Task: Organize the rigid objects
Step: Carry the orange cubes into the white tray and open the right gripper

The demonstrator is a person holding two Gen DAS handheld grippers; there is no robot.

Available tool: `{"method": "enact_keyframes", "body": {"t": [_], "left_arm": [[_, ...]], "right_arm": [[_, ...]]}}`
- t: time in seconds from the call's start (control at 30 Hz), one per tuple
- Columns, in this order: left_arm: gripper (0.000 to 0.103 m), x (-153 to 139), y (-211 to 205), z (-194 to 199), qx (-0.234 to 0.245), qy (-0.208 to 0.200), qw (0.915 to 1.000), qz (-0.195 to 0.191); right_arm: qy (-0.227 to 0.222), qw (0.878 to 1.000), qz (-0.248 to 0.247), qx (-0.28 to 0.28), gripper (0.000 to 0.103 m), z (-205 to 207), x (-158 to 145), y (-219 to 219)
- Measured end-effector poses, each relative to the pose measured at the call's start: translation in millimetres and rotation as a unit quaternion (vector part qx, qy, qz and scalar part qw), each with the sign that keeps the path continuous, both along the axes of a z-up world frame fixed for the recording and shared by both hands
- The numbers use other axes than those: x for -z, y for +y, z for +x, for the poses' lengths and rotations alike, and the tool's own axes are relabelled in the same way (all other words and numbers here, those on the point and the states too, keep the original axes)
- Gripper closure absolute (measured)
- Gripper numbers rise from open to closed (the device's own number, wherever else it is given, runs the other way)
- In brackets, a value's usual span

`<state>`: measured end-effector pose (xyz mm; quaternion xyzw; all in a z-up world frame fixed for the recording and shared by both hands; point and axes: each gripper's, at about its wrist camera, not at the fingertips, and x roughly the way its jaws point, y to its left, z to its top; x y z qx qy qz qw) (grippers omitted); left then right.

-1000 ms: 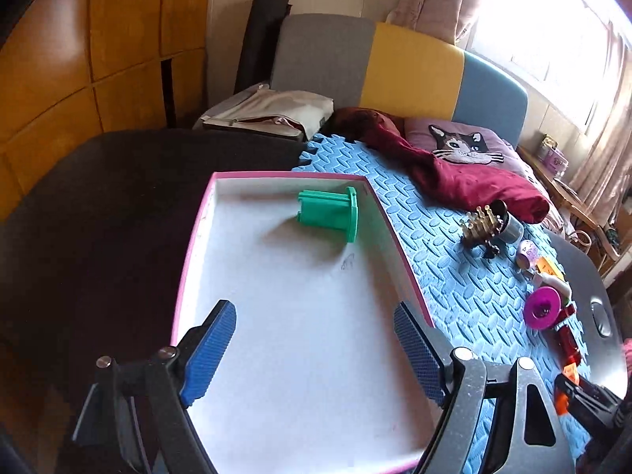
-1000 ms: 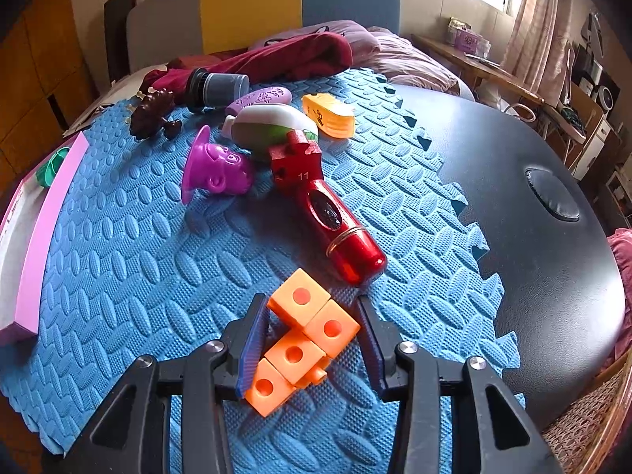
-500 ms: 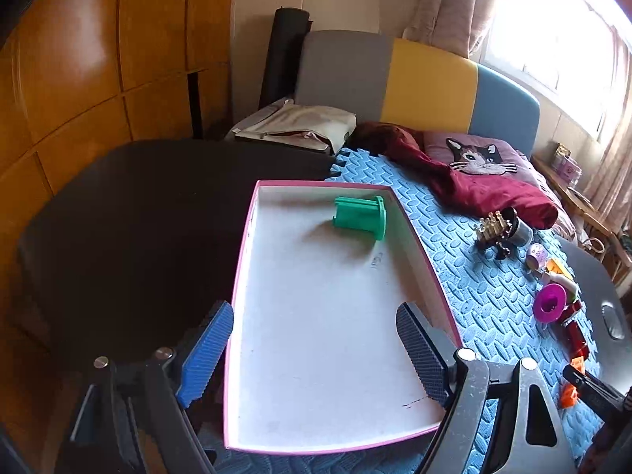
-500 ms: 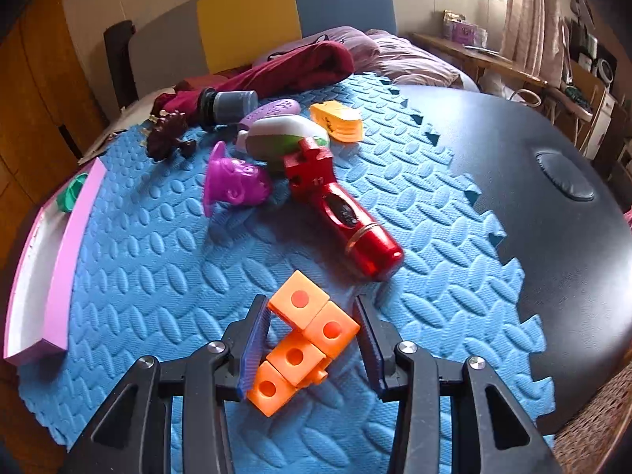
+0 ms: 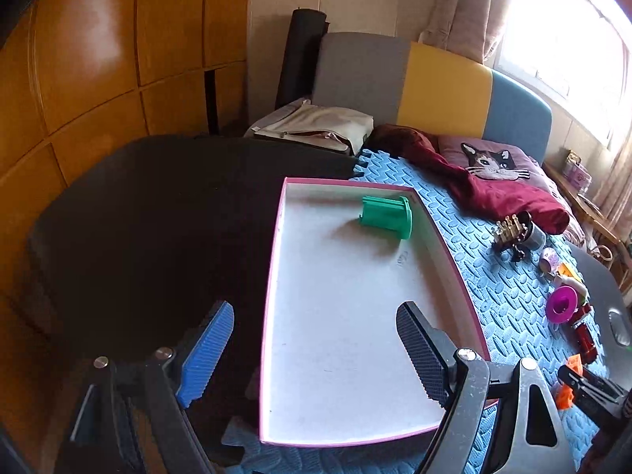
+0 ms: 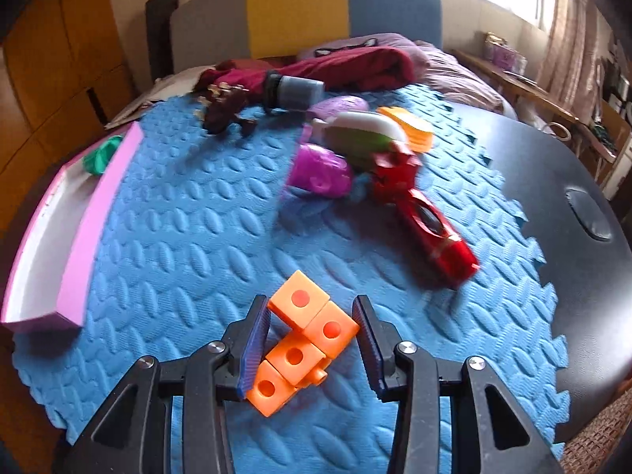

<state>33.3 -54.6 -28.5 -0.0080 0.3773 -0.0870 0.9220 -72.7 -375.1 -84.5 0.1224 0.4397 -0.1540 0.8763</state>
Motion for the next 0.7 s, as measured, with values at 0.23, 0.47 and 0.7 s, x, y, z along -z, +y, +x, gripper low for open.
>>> {"method": "enact_keyframes", "body": {"t": [0.23,0.47,0.7], "left_arm": [[0.018,1.3,8.4,1.2,-0.007,0.002,1.0000,-0.006],[0.018,4.6,16.9,4.0,-0.015,0.006,0.9998,-0.011],[0.018,6.7,32.4,9.1,-0.034,0.009,0.9992,-0.019]], "right_arm": [[-0.041,0.997,0.019,-0.068,0.060,34.0,-31.8,34.8],[-0.063,0.985,0.024,-0.158,0.060,80.7,-52.9,85.9],[-0.054,0.973,0.003,-0.224,0.060,135.8,-53.1,133.0]]}}
